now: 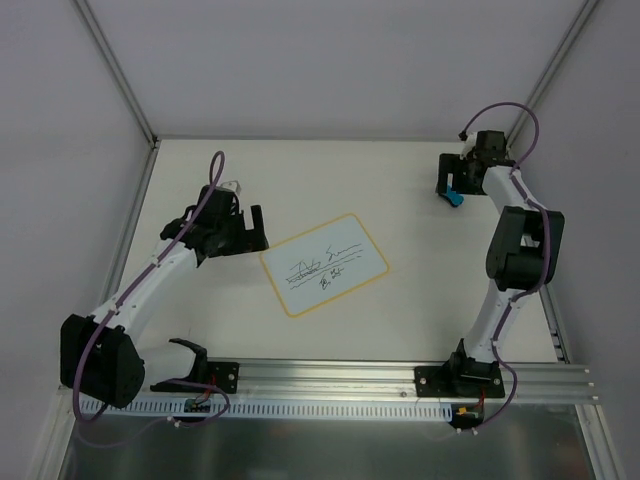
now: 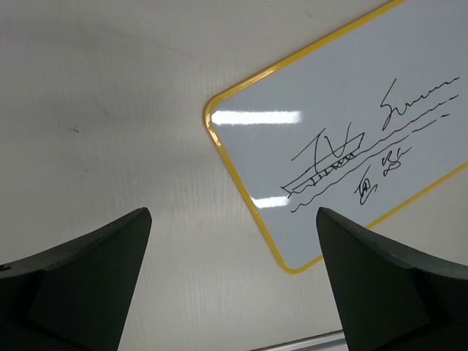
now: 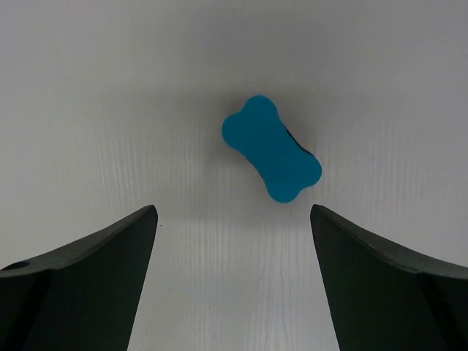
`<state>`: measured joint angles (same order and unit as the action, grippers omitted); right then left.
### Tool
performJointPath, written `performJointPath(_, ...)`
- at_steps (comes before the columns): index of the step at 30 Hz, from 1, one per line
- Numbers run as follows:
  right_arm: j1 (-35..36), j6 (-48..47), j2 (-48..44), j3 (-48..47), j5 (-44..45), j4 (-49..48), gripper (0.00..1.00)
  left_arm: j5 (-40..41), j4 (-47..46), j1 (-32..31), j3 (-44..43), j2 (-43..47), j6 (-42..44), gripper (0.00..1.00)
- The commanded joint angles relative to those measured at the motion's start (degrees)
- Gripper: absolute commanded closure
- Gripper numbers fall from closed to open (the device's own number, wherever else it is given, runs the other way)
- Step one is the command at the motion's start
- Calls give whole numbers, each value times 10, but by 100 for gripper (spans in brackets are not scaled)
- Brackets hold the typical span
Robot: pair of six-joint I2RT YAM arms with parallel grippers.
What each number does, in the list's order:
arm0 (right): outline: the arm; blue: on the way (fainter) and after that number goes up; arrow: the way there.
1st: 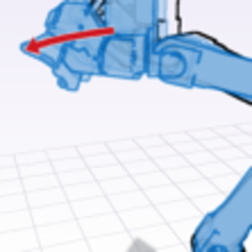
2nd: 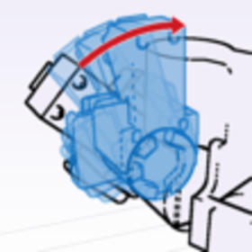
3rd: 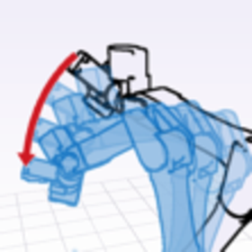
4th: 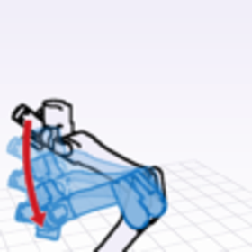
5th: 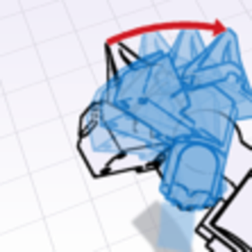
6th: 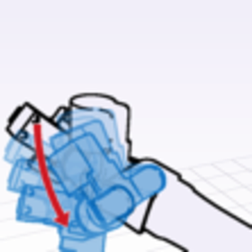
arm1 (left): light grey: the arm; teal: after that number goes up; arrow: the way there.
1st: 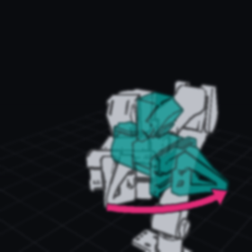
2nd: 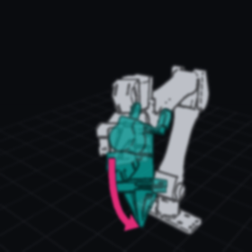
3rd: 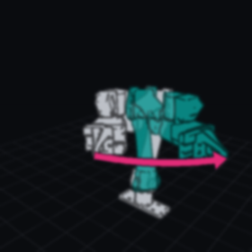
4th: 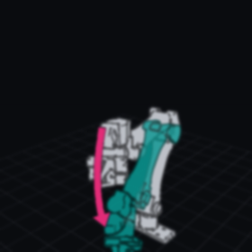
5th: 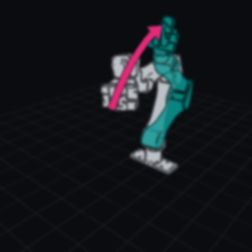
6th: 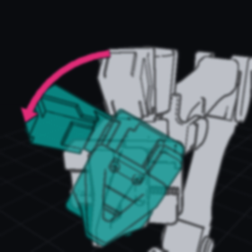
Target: Erase the whiteboard
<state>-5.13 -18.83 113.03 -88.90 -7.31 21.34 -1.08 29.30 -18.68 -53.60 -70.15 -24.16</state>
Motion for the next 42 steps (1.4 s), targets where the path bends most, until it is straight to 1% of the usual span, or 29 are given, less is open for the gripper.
performJointPath(1, -8, -66, 24, -50, -55, -7, 10, 5, 16, 3, -9, 30, 71, 1)
performJointPath(5, -15, -79, 64, -79, -63, 2, 9, 42, 16, 4, 3, 26, 81, 1)
performJointPath(6, -19, -77, 83, -107, -74, 14, 9, 42, 16, 4, 3, 24, 82, 1)
performJointPath(13, -27, -46, 134, -182, -82, 41, 6, 38, 16, 6, 2, 11, 83, 1)
performJointPath(16, -30, -31, 163, -218, -82, 74, 6, 40, 16, 7, 3, 11, 82, 1)
performJointPath(20, -31, -24, 181, -224, -93, 102, 5, 38, 16, 7, 4, 12, 82, 1)
performJointPath(25, -36, -24, 187, -212, -118, 106, 5, 35, 16, 8, 5, 13, 79, 1)
performJointPath(27, -38, -23, 186, -210, -126, 110, 7, 35, 16, 8, 6, 14, 78, 1)
performJointPath(31, -38, -30, 170, -195, -142, 109, 14, 33, 16, 8, 5, 14, 78, 1)
performJointPath(34, -38, -32, 157, -185, -139, 108, 17, 33, 16, 8, 6, 13, 77, 1)
performJointPath(35, -38, -32, 155, -183, -137, 109, 20, 32, 16, 8, 5, 14, 77, 1)
performJointPath(37, -38, -32, 150, -179, -126, 108, 21, 30, 16, 8, 6, 15, 77, 1)
performJointPath(38, -37, -31, 149, -177, -121, 107, 27, 30, 16, 8, 6, 15, 77, 1)
performJointPath(40, -38, -31, 150, -176, -109, 107, 33, 29, 16, 8, 6, 15, 77, 1)
performJointPath(42, -37, -31, 152, -176, -104, 107, 33, 29, 16, 8, 6, 14, 77, 1)
